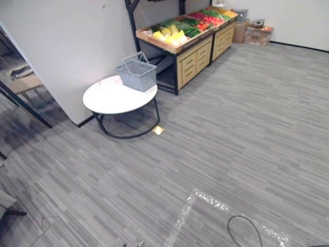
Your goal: Pick vegetable in the basket
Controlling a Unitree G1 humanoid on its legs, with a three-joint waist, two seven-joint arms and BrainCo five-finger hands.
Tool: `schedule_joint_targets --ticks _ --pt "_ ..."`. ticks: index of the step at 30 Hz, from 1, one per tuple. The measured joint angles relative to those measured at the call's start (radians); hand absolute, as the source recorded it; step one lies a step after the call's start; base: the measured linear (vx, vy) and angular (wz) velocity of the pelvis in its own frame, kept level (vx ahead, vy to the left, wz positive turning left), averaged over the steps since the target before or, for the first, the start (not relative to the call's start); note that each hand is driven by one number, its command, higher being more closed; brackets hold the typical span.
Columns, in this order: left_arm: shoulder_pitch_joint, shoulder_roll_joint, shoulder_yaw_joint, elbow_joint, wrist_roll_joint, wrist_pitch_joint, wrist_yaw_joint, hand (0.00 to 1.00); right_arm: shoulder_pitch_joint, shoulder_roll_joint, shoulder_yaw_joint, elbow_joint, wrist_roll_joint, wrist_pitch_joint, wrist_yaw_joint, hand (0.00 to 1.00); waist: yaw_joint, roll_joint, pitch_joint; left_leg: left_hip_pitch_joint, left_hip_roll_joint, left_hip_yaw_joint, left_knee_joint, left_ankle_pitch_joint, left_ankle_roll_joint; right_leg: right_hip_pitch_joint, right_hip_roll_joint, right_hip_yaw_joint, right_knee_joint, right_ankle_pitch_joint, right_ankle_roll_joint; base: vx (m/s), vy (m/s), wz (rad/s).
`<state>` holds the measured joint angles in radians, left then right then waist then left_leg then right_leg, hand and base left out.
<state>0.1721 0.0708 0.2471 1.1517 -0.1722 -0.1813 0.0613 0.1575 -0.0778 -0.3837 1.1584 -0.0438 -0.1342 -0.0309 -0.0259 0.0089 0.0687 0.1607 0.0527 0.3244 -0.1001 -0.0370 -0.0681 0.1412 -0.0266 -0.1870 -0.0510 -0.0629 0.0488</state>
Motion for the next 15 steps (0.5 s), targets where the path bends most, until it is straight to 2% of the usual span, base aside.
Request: schedule_joint_targets --ticks 8,15 --pt "-0.001 0.01 -0.005 0.003 0.104 0.02 -0.023 0.0 -0.019 -0.002 0.0 0.022 -0.061 0.008 0.027 0.0 0.0 -0.004 0.004 -0.002 0.007 0.004 -0.001 -0.002 0.001 0.0 0.009 0.001 -0.009 0.0 0.0 0.0 -0.034 -0.01" --pt "-0.011 0.011 -0.008 0.014 0.105 0.032 -0.019 0.0 -0.034 -0.004 0.002 0.033 -0.075 0.022 0.027 0.0 0.001 -0.004 0.005 -0.003 0.007 0.006 -0.001 -0.003 -0.001 0.003 0.01 0.001 -0.018 0.0 0.0 0.01 -0.021 0.0"
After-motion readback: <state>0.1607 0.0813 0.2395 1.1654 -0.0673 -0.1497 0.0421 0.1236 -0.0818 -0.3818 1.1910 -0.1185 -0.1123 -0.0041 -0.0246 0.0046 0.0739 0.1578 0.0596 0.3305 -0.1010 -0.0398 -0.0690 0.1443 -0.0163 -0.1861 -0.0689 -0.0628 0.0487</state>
